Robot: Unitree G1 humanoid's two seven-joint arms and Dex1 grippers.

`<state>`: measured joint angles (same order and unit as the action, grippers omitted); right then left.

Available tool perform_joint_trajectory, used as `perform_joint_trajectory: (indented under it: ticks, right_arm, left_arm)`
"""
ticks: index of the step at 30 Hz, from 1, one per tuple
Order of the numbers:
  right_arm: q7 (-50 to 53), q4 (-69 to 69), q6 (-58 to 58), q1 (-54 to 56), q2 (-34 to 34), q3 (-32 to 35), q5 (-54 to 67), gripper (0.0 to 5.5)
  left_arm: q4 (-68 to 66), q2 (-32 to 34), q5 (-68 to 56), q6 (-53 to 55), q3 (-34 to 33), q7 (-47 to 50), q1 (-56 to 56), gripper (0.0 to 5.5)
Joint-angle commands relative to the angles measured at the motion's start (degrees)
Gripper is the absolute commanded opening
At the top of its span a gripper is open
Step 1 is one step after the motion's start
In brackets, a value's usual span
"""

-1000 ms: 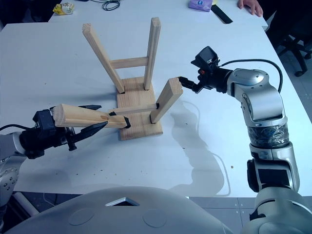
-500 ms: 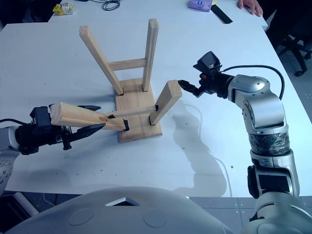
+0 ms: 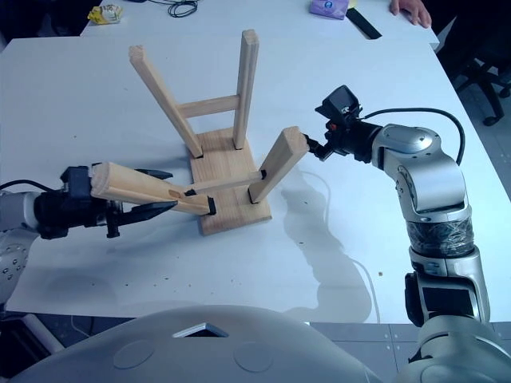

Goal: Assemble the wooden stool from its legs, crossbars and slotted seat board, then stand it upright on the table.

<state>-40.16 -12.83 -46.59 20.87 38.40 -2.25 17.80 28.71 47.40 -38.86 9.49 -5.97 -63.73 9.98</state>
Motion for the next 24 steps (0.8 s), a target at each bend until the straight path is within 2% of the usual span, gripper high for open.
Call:
perform_joint_trajectory:
  ticks: [1, 5, 9, 15, 24]
  right_arm:
    - [0.4, -1.6, -0.6, -1.1, -0.3, 0.1, 0.4, 4.4]
    - [1.6, -3.6, -1.7, -2.8, -0.8, 0.7, 1.0, 4.4]
    - [2.7, -6.4, -3.5, -4.2, -1.3, 1.4, 1.8, 4.4]
    - [7.6, -15.4, -10.4, -6.3, -4.4, 3.8, 5.0, 4.4]
    - [13.4, -25.2, -19.3, -7.6, -6.4, 9.0, 9.0, 4.4]
  left_arm:
    - [-1.1, 2.8, 2.3, 2.8, 1.0, -1.8, 0.9, 2.05]
    - [-0.7, 3.3, 3.5, 2.3, -0.2, -0.8, 1.8, 2.05]
    - [-0.1, 4.3, 5.6, 1.8, 1.3, -1.6, 3.9, 2.05]
    - [0.4, 5.1, 6.1, 5.2, 3.6, 0.6, 0.3, 2.05]
    - [3.4, 5.9, 4.6, 6.4, 0.3, 2.8, 4.3, 2.05]
